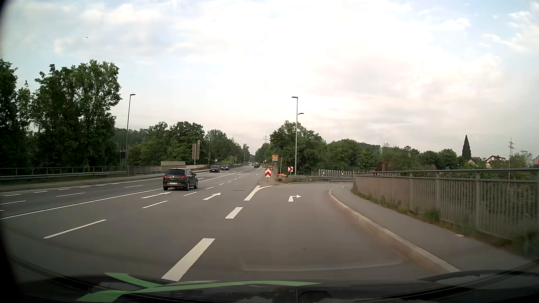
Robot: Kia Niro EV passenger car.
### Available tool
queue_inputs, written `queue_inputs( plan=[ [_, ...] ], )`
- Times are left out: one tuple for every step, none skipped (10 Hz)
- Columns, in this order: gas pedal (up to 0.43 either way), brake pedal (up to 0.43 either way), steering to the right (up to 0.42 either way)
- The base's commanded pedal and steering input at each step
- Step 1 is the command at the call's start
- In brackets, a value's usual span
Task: Follow the waypoints while adhering to traffic rules and regulations
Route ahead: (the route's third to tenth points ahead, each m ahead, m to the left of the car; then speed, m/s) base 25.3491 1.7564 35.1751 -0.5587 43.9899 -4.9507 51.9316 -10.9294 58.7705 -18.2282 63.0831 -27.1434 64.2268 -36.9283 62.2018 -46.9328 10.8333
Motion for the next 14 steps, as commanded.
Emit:
queue_inputs(
  plan=[
    [0.0, 0.0, -0.008],
    [0.0, 0.0, -0.008],
    [0.0, 0.0, -0.006],
    [0.0, 0.0, -0.003],
    [0.0, 0.006, 0.002],
    [0.0, 0.03, 0.007],
    [0.0, 0.067, 0.01],
    [0.0, 0.073, 0.015],
    [0.0, 0.079, 0.017],
    [0.0, 0.091, 0.02],
    [0.0, 0.098, 0.023],
    [0.0, 0.098, 0.025],
    [0.0, 0.104, 0.026],
    [0.0, 0.073, 0.027]
  ],
)
